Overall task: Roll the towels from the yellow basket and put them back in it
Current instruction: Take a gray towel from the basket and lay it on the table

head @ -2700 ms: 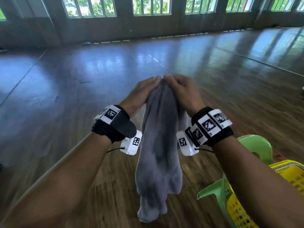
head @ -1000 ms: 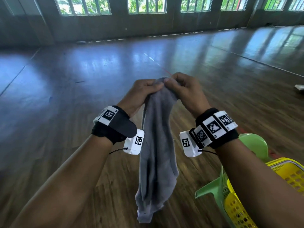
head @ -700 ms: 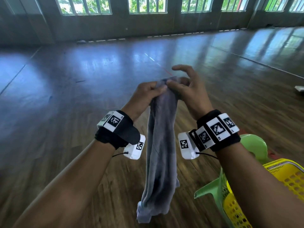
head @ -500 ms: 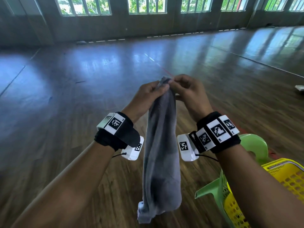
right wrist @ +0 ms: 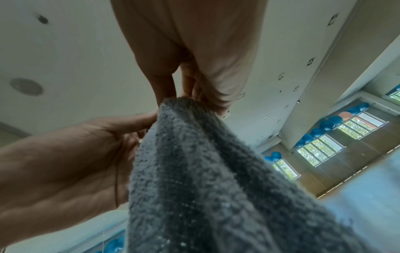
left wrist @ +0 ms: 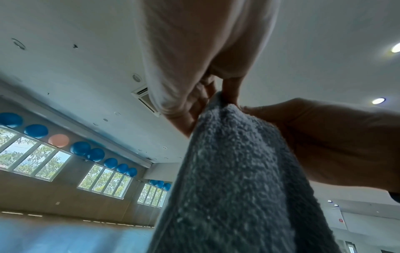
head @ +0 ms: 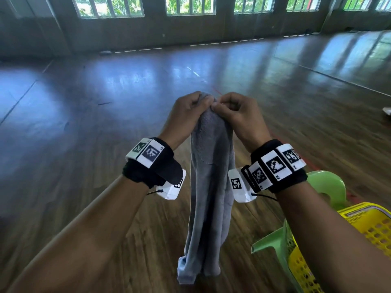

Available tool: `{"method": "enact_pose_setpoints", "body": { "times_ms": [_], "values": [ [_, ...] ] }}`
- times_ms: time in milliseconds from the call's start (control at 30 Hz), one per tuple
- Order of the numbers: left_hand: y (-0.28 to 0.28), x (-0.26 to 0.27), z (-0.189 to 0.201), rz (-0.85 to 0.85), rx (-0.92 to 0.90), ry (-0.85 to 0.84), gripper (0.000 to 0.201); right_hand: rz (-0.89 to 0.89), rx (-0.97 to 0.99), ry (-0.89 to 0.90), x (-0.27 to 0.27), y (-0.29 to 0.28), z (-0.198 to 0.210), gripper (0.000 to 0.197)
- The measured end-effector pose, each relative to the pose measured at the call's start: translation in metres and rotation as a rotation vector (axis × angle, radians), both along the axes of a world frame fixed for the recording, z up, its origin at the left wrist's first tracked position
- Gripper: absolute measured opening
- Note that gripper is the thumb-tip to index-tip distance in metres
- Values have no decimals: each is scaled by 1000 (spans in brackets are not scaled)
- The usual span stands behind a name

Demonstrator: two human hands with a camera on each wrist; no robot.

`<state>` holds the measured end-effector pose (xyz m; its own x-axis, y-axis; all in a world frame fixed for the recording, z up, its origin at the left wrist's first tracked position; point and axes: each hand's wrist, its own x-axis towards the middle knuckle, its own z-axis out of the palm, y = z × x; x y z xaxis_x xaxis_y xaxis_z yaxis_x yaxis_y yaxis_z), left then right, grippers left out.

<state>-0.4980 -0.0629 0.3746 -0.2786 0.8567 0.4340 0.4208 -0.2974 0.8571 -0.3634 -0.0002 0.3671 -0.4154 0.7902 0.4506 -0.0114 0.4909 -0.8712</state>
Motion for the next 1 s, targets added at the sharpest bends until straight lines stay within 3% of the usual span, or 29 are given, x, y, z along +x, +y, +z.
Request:
{"method": "enact_pose_setpoints", "body": {
  "times_ms": [100, 233, 367, 533, 600, 767, 900, 933, 1000],
  "values": [
    [2, -3, 4, -5, -19, 63, 29, -16, 14, -19, -1, 1, 2, 12],
    [4, -3, 10, 250, 124, 244, 21, -63, 19, -39, -6, 4, 2, 10],
    [10, 1, 16, 255, 72, 336, 22, -87, 15, -41, -10, 7, 6, 10],
    [13, 3, 19, 265, 126, 305, 21, -29, 16, -131, -9, 4, 10, 29],
    [13, 1, 22, 273, 160, 295, 22, 10, 28, -127, -10, 3, 11, 27],
    [13, -1, 20, 234, 2, 317, 35, 2, 58, -71, -7, 8, 16, 22],
    [14, -14, 34, 370, 141, 249, 37, 26, -3, -101, -7, -4, -12, 29],
    [14, -18, 35, 360, 149, 218, 36, 26, 4, -82, -6, -7, -15, 30],
    [10, -14, 29, 227, -4, 200, 39, 10, 36, 9, -5, -9, -11, 25]
  ]
}}
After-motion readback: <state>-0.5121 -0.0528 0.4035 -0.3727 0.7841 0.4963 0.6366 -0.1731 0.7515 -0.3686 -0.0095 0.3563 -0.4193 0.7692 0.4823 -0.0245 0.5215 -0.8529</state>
